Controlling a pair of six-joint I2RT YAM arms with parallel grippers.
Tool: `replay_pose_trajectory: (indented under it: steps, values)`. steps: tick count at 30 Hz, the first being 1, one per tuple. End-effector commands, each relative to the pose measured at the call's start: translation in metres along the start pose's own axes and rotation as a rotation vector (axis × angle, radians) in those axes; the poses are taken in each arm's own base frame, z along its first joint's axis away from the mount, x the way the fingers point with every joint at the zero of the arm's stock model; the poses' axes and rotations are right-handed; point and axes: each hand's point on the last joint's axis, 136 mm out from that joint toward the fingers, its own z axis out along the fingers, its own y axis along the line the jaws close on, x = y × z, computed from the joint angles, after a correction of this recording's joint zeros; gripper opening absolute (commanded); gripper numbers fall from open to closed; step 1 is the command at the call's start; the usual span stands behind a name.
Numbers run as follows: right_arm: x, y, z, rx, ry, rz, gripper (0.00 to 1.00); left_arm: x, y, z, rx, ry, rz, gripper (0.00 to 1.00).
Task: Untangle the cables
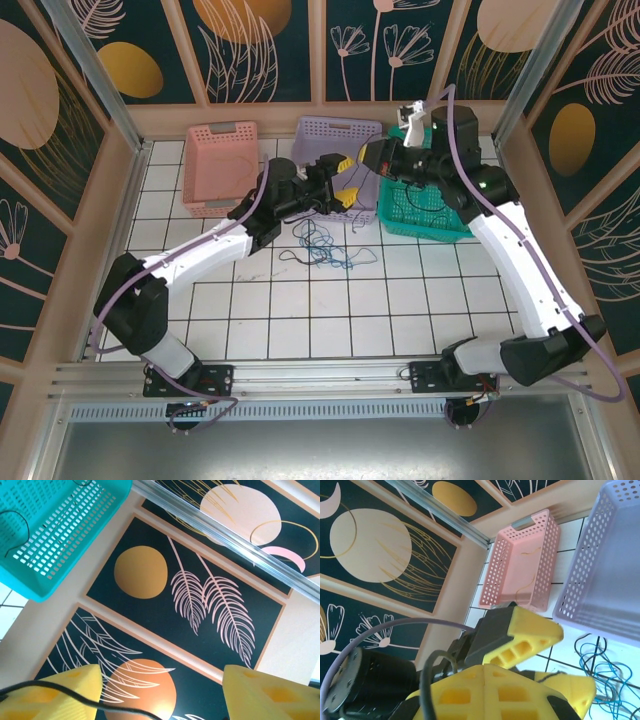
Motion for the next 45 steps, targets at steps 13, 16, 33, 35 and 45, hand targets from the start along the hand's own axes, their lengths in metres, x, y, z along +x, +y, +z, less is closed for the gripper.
replay_pose_trajectory:
  steps: [13, 16, 33, 35, 45]
  values:
    - [0.062, -0.002, -0.019, -0.041, 0.156, 0.064, 0.0, -0.051, -0.083, 0.009, 0.109, -0.124, 0.138, 0.0]
    - [0.077, -0.013, -0.016, -0.018, 0.199, 0.096, 0.0, -0.036, -0.12, 0.027, 0.153, -0.074, 0.367, 0.0]
    - [0.0, 0.055, -0.08, -0.104, -0.124, -0.141, 0.61, 0.074, -0.181, 0.02, 0.362, 0.279, 1.173, 0.0]
    - [-0.002, 0.06, -0.083, -0.115, -0.131, -0.172, 0.63, 0.071, -0.18, 0.02, 0.335, 0.254, 1.196, 0.0]
    - [-0.018, 0.021, -0.084, 0.11, -0.211, -0.253, 0.67, 0.089, -0.185, 0.015, 0.342, 0.305, 1.255, 0.0]
